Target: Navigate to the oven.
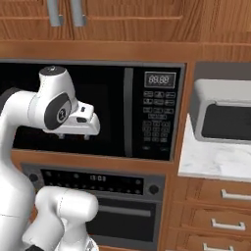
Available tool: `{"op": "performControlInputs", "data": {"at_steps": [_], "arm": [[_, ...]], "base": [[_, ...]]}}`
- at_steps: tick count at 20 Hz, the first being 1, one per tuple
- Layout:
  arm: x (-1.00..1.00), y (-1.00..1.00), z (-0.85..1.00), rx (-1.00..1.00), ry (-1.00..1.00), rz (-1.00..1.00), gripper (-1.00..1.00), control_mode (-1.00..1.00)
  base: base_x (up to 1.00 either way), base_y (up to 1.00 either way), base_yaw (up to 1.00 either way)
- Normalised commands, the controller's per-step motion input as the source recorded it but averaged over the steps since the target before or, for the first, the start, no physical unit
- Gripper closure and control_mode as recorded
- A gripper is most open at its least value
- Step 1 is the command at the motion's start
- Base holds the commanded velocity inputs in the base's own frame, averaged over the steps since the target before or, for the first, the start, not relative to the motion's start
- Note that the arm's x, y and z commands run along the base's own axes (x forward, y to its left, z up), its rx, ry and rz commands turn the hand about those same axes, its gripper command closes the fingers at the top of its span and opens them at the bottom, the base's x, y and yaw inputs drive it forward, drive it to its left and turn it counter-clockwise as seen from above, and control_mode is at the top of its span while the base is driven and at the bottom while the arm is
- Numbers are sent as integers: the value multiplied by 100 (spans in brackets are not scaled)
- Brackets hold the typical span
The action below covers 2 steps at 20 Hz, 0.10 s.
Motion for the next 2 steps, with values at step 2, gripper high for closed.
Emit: {"op": "performControlInputs", "data": {"at_steps": [2], "arm": [[0, 0, 0, 0, 0, 0, -100, 100]], "base": [[0, -7, 17]]}}
